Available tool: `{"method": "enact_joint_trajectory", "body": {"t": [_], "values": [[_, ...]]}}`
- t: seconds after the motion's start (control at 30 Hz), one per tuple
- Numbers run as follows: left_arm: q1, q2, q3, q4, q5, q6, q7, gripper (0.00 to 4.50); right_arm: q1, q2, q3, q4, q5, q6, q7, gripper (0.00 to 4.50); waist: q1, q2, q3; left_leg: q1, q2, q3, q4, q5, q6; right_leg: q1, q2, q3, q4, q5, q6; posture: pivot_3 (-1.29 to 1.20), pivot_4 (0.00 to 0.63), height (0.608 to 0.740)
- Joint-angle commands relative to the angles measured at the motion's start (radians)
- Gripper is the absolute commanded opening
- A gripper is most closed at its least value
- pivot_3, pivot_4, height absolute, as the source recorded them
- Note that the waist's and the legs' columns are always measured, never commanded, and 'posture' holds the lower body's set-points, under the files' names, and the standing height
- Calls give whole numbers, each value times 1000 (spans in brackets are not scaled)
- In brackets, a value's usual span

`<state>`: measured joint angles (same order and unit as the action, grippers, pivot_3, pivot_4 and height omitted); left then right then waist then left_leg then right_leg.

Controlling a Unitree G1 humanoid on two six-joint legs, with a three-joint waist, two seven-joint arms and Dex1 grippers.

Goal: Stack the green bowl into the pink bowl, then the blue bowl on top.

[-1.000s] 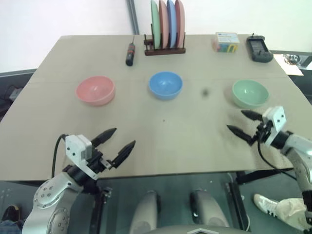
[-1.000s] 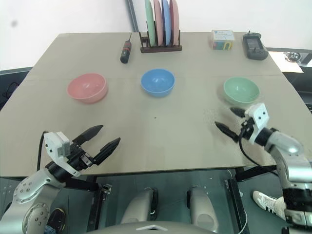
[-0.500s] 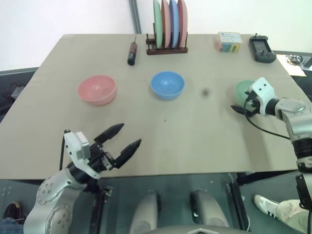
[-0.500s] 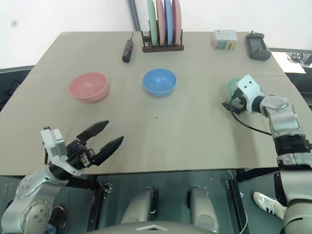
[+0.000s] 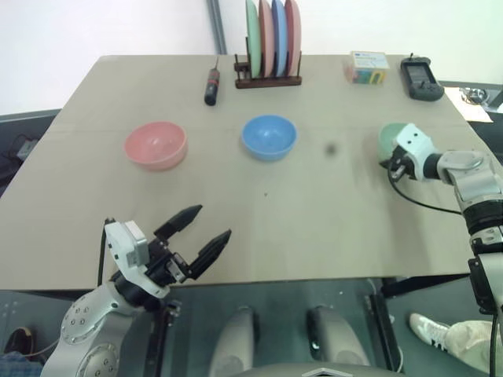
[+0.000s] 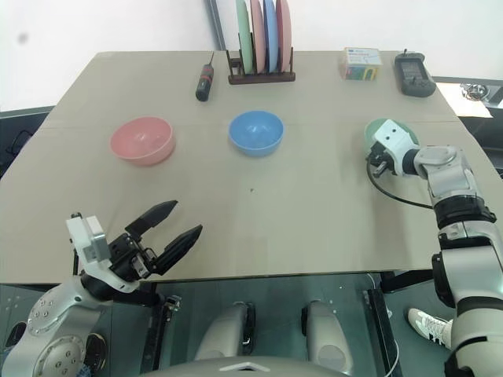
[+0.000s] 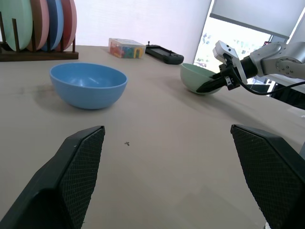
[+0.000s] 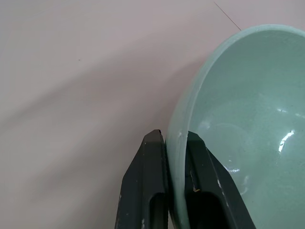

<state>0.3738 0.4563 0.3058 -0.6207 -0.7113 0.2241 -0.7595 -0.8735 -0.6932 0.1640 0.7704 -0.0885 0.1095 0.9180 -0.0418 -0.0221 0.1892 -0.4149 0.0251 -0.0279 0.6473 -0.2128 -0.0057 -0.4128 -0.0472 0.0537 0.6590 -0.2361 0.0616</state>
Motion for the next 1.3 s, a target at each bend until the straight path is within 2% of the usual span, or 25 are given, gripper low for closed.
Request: {"method": "enact_joint_trajectory", "body": {"t": [0.03,0.23,0.37,0.53,0.7,0.8,0.93,1.3], "values": [[-7,22,17,-33,-4,-16,-6,4500,17,-16,20,-199,-5,-16,58,70,-2,0,0,0,0,0,0,0,0,0,0,0,0,0,0,0,150,740],[-37,60,18,3,12,-11,-14,4500,118,-4,105,-662,29,91,207,70,0,0,0,0,0,-1,0,0,0,0,0,-1,1,0,0,0,150,740],[-57,76,9,22,19,-13,-28,4500,160,52,199,-941,54,175,257,70,1,0,0,0,1,-1,0,0,0,0,0,-1,1,0,0,0,150,740],[-70,83,7,31,23,-14,-39,4500,164,132,298,-1079,60,220,270,70,4,0,0,0,1,-2,0,0,0,0,0,-2,1,0,0,0,150,740],[-66,84,20,19,17,-13,-32,4500,129,185,344,-1024,15,177,238,1644,5,0,0,0,1,-3,1,0,0,0,0,-3,0,0,0,0,150,740],[-52,81,29,10,13,-17,-31,4500,117,196,342,-1004,9,164,234,2946,3,0,0,0,1,-3,0,0,0,0,0,-3,1,0,0,0,150,740],[-45,76,30,5,11,-19,-26,4500,112,185,335,-987,6,150,236,4406,4,0,0,-1,1,-3,0,0,0,0,0,-4,0,0,0,0,150,740],[-51,73,27,16,10,-24,-27,4500,133,160,300,-961,3,151,204,4406,3,0,0,0,1,-3,0,0,0,0,0,-4,0,0,0,0,150,740]]}}
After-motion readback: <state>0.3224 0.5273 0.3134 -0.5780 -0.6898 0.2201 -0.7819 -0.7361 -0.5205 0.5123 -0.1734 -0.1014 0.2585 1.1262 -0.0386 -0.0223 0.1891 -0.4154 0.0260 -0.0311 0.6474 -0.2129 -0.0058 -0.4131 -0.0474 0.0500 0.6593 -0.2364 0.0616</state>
